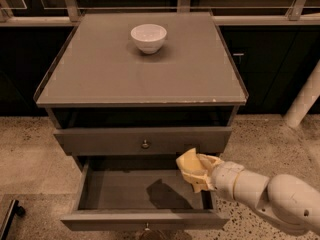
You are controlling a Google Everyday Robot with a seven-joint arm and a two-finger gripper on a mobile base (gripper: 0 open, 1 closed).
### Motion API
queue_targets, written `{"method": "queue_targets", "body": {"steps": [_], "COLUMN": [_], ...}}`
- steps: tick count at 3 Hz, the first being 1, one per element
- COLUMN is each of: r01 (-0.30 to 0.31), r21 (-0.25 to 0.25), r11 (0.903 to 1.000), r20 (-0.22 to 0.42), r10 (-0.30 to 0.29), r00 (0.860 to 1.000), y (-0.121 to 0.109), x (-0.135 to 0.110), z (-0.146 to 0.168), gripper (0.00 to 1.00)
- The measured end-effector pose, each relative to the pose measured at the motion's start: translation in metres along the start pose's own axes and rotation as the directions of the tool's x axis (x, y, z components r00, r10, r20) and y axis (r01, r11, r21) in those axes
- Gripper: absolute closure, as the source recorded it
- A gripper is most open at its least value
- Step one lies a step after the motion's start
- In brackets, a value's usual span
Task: Place sponge into middle drawer
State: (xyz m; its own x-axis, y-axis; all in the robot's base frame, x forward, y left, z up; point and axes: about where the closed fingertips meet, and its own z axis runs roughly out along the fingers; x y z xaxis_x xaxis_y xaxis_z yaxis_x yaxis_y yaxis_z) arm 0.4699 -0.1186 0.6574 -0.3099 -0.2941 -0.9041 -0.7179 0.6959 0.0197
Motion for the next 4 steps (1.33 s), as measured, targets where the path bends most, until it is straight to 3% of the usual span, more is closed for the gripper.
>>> {"method": "queue_targets", "body": {"steps": [1,2,4], "r01": [-0.079,-0.136,-0.152], "r21": [0.023,0.013,0.011], "r11": [0.9966,0.9906,0.9883], "r20": [-0.009,-0.047,-0.062], "r10": [0.079,0.136,0.152], "r00": [0.997,0.990,0.986], "y": [-0.006,-0.010,-0.008], "x": [0.054,0.095,0.106], "z": [0.026,0.056,0.064], "gripper": [1.00,1.00,1.00]}}
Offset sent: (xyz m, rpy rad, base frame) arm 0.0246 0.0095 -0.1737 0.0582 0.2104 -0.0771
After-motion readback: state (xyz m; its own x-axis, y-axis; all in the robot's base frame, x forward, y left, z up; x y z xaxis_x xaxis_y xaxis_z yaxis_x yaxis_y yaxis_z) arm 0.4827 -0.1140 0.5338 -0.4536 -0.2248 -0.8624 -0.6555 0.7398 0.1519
